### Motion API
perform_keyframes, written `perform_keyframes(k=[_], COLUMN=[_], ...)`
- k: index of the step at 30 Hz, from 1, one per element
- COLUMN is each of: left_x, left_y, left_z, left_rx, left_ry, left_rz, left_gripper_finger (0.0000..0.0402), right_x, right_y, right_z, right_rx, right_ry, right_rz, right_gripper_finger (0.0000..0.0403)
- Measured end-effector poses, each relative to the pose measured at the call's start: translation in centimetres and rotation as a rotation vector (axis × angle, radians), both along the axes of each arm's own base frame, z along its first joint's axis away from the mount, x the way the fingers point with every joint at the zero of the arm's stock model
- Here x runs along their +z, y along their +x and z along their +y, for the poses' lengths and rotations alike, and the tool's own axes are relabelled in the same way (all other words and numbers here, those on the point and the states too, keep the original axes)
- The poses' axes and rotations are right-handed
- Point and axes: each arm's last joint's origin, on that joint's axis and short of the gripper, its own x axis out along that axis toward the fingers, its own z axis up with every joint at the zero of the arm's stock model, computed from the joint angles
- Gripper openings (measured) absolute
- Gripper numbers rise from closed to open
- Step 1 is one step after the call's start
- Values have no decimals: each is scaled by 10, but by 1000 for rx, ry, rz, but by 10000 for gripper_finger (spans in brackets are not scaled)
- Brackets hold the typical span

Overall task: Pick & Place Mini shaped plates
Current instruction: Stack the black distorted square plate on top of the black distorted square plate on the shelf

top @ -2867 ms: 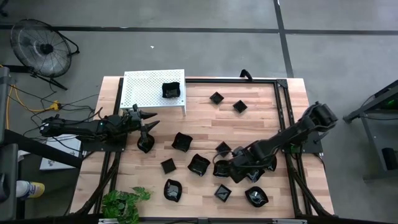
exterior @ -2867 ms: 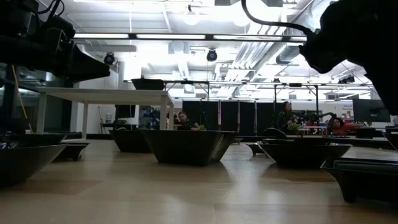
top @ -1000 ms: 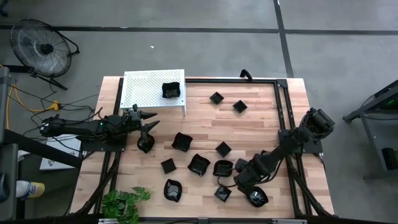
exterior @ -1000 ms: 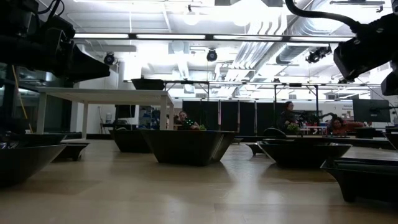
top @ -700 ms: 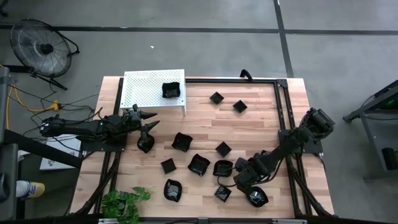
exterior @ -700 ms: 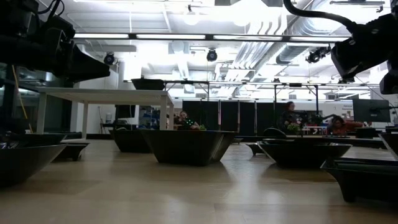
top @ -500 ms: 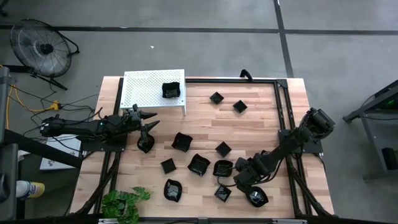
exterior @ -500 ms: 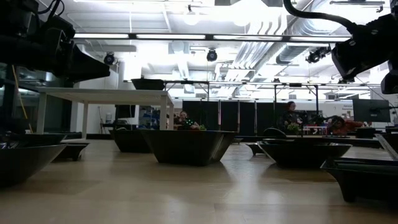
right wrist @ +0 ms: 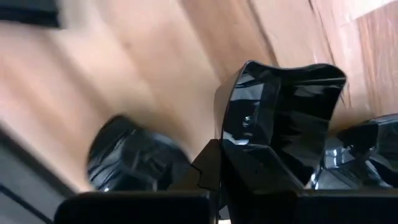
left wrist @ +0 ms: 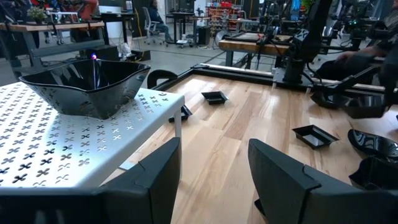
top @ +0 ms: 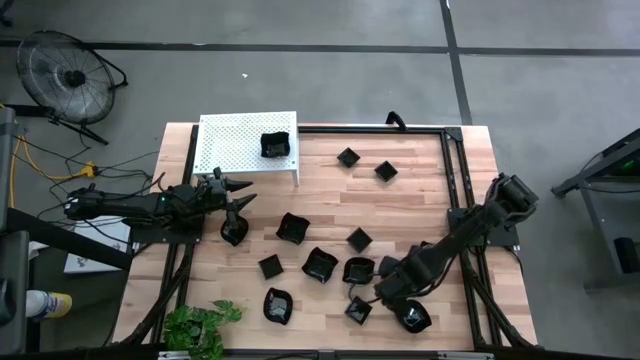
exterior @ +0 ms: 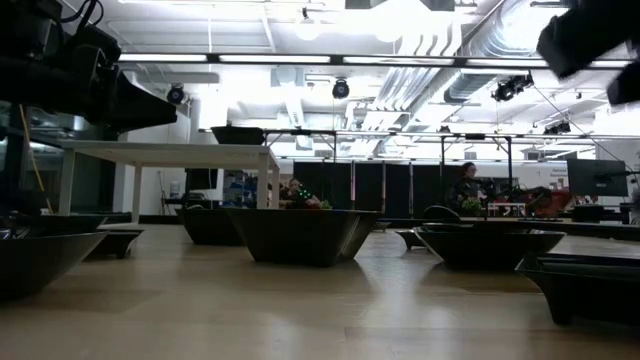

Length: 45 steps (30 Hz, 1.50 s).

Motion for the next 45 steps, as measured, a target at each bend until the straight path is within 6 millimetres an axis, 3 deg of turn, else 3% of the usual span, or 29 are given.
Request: perform_keyframes(k=[11, 18, 24, 35, 40, 45], left_x=[0, 1, 6, 19, 27, 60], left_y=[0, -1, -1, 3, 9, 23], left_z=[0, 1, 1, -3, -5, -7], left_rx=[7, 55, 30, -100, -177, -230], left_ry=[-3, -3, -21, -216, -156, 26], left_rz=[-1, -3, -23, -193, -228, -184], left_gripper_finger=[186, 186, 186, 186, 186, 186], right_x=[76, 105, 107, 102, 82, 74], right_y=[17, 15, 9, 12, 18, 25], right_z=[9, 14, 16, 6, -7, -16], right_rx=[171, 507, 803, 1351, 1470, 1449], right_ry=[-3, -54, -184, -520, -598, -569], right_rz=[-149, -245, -259, -197, -88, -92], right_gripper_finger=[0, 0, 0, 0, 0, 0])
